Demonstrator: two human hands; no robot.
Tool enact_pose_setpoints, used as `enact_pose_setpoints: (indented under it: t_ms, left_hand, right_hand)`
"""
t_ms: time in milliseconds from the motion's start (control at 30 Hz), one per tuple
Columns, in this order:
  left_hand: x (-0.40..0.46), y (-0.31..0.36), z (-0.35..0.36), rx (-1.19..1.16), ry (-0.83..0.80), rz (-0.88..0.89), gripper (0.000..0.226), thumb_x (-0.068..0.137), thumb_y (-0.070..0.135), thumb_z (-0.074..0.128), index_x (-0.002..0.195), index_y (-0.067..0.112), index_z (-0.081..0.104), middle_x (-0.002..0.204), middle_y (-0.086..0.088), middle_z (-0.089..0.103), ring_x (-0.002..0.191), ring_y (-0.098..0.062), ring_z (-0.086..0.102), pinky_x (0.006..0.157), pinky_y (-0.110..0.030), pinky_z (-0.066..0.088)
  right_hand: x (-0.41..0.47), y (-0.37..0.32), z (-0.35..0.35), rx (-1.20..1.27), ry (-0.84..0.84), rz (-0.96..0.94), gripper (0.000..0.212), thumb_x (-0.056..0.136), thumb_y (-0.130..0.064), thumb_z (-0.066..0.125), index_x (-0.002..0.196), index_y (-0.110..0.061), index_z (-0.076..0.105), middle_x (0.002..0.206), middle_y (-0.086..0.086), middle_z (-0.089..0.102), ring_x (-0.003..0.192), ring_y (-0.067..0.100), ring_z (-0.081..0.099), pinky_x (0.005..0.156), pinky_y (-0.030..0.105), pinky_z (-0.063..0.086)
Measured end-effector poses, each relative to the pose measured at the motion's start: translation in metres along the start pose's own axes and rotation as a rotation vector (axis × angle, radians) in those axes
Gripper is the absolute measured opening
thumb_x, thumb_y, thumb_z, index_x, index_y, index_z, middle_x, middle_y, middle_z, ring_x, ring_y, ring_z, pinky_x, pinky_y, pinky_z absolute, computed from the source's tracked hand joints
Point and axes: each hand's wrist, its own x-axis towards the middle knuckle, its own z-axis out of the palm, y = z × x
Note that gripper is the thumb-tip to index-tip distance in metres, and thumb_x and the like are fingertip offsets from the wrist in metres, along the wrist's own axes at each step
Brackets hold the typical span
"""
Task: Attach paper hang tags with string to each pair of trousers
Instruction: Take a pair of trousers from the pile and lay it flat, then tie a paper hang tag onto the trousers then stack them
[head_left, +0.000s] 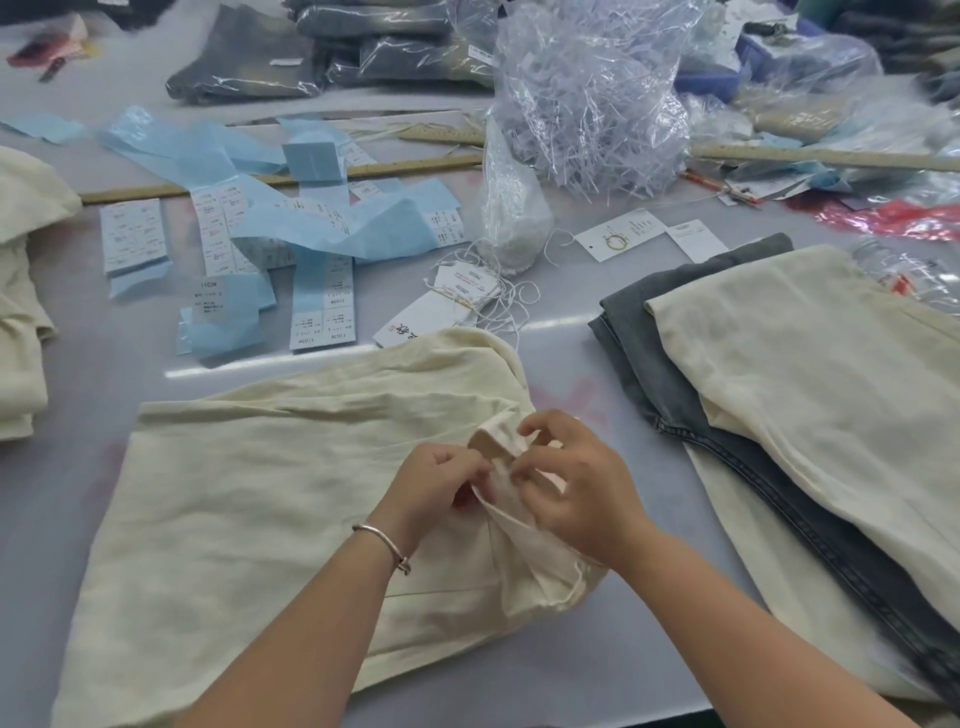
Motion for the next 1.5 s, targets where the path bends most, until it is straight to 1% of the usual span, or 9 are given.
enact_pose_setpoints:
  t_ms: [133,333,567,733,867,1033,1200,1333,1500]
  left_hand:
    - [-0.002,0.01,-0.065,-0.126,0.171,0.052,0.023,0.075,0.025,0.061,0.055,0.017,0.067,0.079,-0.005,0.067,0.066,-0.011,0.059,0.062,-0.022,0.046]
    - [-0.02,0.003,-0.212,-0.288,0.746,0.048,0.024,0.087,0.014,0.052,0.067,0.016,0.066,0.072,0.002,0.069,0.056,-0.007,0.059,0.059,-0.022,0.042]
    - [0.028,-0.019,-0.27,-0.079,0.882,-0.041,0.01,0.086,0.009,0.06,0.08,0.016,0.064,0.074,-0.004,0.066,0.065,-0.024,0.059,0.068,-0.035,0.047]
    - [0.069,-0.014,-0.32,-0.098,0.979,0.019,0.022,0.085,0.01,0.051,0.1,0.024,0.059,0.081,0.005,0.07,0.059,-0.021,0.071,0.05,-0.027,0.047]
    - [0.106,0.002,-0.383,0.151,1.189,0.076,0.022,0.085,0.011,0.056,0.105,0.018,0.06,0.093,0.0,0.068,0.09,-0.027,0.065,0.069,-0.026,0.048]
    - [0.167,0.017,-0.436,0.845,0.924,0.115,0.067,0.085,0.006,0.058,0.147,0.019,0.037,0.152,-0.004,0.038,0.141,-0.023,0.032,0.111,-0.037,0.033]
    - [0.188,0.025,-0.45,0.966,0.944,0.028,0.026,0.092,0.014,0.051,0.108,0.017,0.071,0.113,-0.011,0.069,0.102,-0.032,0.062,0.08,-0.031,0.043]
    - [0.153,0.031,-0.424,1.125,0.892,-0.076,0.015,0.092,0.019,0.051,0.087,0.018,0.065,0.098,-0.005,0.069,0.093,-0.029,0.064,0.068,-0.028,0.033]
    - [0.076,0.007,-0.379,0.959,0.734,-0.076,0.021,0.09,0.03,0.049,0.072,0.021,0.054,0.091,0.001,0.068,0.093,-0.021,0.063,0.071,-0.029,0.041]
  right_hand:
    - [0.025,-0.017,-0.012,0.091,0.213,0.01,0.006,0.068,-0.011,0.058,0.066,-0.012,0.064,0.088,-0.004,0.057,0.075,0.013,0.054,0.062,0.033,0.046]
    - [0.096,-0.067,0.042,0.149,0.041,-0.017,0.012,0.07,-0.013,0.058,0.079,-0.019,0.063,0.085,-0.015,0.054,0.071,0.009,0.05,0.06,0.023,0.041]
    - [0.151,-0.116,0.167,0.149,-0.292,0.019,0.053,0.08,-0.012,0.061,0.13,-0.024,0.048,0.1,-0.015,0.053,0.091,0.009,0.052,0.077,0.019,0.037]
    - [0.206,-0.129,0.216,0.194,-0.268,0.132,0.067,0.083,-0.014,0.061,0.142,-0.026,0.033,0.096,-0.017,0.05,0.082,0.002,0.049,0.072,0.023,0.038]
    - [0.238,-0.139,0.236,0.201,-0.205,0.167,0.064,0.084,-0.015,0.062,0.14,-0.028,0.034,0.097,-0.018,0.049,0.088,-0.003,0.049,0.068,0.018,0.037]
    - [0.235,-0.153,0.262,0.281,-0.235,0.188,0.059,0.079,-0.007,0.063,0.128,-0.033,0.043,0.095,-0.018,0.053,0.076,0.003,0.052,0.066,0.014,0.039]
    - [0.228,-0.157,0.279,0.351,-0.194,0.148,0.056,0.073,-0.002,0.061,0.113,-0.041,0.051,0.096,-0.018,0.057,0.069,0.007,0.054,0.06,0.01,0.041]
    - [0.238,-0.176,0.288,0.429,-0.099,0.044,0.048,0.07,-0.005,0.055,0.105,-0.038,0.056,0.083,-0.015,0.062,0.062,0.006,0.055,0.061,0.01,0.044]
    - [0.262,-0.193,0.301,0.547,-0.09,0.161,0.044,0.085,0.009,0.043,0.104,-0.028,0.058,0.093,-0.008,0.065,0.087,0.006,0.062,0.081,0.023,0.049]
